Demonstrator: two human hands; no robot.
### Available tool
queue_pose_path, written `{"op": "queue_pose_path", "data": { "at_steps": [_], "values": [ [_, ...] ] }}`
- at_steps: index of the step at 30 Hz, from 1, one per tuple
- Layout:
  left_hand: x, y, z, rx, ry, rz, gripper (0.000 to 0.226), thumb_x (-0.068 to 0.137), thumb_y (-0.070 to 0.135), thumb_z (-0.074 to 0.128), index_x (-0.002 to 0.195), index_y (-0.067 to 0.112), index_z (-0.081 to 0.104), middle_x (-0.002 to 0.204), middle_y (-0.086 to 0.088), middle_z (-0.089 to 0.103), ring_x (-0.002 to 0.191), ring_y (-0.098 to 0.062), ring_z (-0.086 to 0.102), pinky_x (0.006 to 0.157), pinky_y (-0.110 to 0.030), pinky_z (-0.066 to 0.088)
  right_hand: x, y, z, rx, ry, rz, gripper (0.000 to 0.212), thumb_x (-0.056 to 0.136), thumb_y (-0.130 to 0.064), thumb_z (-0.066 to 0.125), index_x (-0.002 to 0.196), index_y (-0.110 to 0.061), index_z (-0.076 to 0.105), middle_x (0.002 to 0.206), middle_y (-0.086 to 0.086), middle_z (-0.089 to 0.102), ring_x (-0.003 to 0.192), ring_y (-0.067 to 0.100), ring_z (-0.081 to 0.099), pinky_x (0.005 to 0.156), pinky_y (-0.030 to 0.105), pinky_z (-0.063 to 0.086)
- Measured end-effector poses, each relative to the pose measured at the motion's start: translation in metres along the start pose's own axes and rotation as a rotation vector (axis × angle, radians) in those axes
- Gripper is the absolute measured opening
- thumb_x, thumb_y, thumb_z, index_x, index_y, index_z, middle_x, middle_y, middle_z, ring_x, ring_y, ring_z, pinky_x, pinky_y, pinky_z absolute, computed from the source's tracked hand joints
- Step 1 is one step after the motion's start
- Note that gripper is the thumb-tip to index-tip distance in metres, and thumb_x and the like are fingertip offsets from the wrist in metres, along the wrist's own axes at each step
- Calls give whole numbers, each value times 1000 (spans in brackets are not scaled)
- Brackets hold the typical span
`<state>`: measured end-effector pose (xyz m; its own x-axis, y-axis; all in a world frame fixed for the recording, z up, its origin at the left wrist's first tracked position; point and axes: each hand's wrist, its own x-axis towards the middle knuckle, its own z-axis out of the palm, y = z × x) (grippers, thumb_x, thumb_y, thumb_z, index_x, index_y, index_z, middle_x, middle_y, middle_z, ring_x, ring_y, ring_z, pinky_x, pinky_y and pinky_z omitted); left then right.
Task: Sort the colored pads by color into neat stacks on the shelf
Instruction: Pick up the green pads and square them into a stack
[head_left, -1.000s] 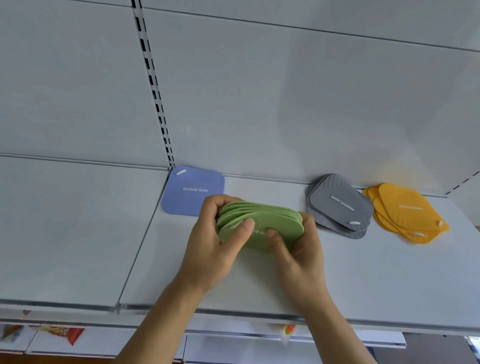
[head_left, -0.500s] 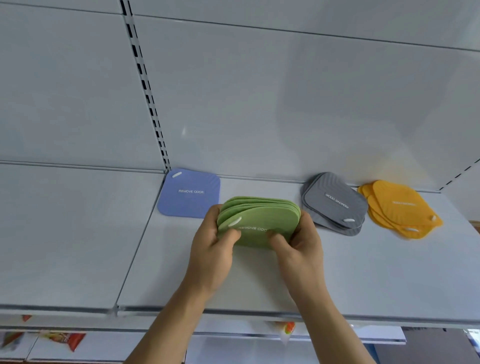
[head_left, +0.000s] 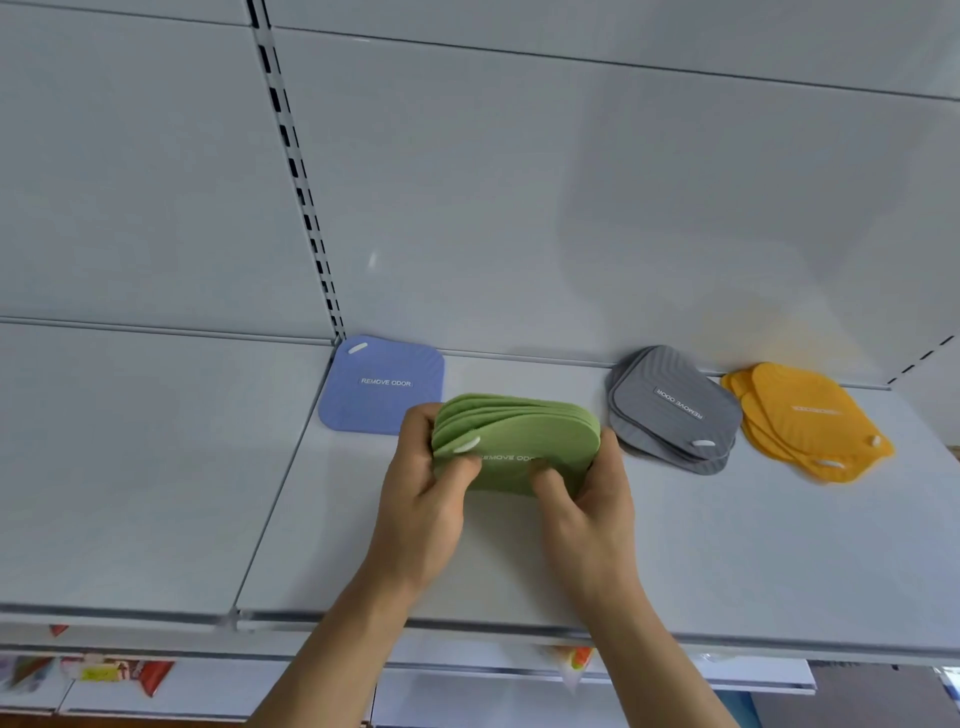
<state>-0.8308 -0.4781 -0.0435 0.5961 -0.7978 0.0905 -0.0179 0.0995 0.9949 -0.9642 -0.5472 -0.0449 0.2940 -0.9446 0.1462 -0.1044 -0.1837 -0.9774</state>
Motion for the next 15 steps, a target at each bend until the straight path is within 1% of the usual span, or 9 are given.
{"op": "queue_pose_path", "data": {
  "at_steps": [3,5,7,9,11,13,15],
  "values": [
    [1,-1,-2,32,-16,-20,18,87,18,56,105,21,60,97,4,73,94,-12,66,83,-25,50,3,2,-3,-66,-24,-1,31,89,7,60,103,-21,57,84,-16,69,71,1,59,66,22,51],
    [1,-2,1,24,-13,-16,20,88,14,55,108,18,59,101,4,73,99,-11,67,85,-23,52,3,3,-2,-53,-30,0,34,89,8,59,106,-21,58,89,-14,71,79,5,64,71,25,53],
    [1,-1,5,16,-4,-2,23,90,10,54,111,17,58,106,1,73,105,-14,68,88,-23,53,2,4,-1,-26,-11,-5,37,89,9,59,108,-22,59,94,-11,72,87,11,68,74,24,55],
    [1,0,7,8,-7,8,24,90,9,53,112,16,57,107,2,74,106,-13,69,86,-20,52,3,4,-2,-36,-7,-3,39,88,11,59,108,-22,58,94,-14,72,85,8,67,71,20,54],
    [1,-1,6,20,-16,0,23,91,9,53,113,15,56,105,10,73,104,-7,68,85,-15,50,4,4,-3,-76,-38,11,39,88,10,58,109,-23,56,93,-20,70,82,1,65,72,17,52],
    [3,-3,5,53,-39,-19,20,96,3,52,113,14,55,100,16,73,100,-2,66,84,-13,49,7,7,-7,-138,-69,21,35,89,6,58,108,-23,53,93,-24,69,81,0,63,73,20,52],
    [5,-2,2,111,-67,-40,22,101,-5,50,112,13,56,97,17,72,97,-2,65,83,-12,48,9,9,-10,-196,-90,25,31,91,1,59,108,-23,51,91,-23,68,78,4,62,72,26,51]
  ]
}}
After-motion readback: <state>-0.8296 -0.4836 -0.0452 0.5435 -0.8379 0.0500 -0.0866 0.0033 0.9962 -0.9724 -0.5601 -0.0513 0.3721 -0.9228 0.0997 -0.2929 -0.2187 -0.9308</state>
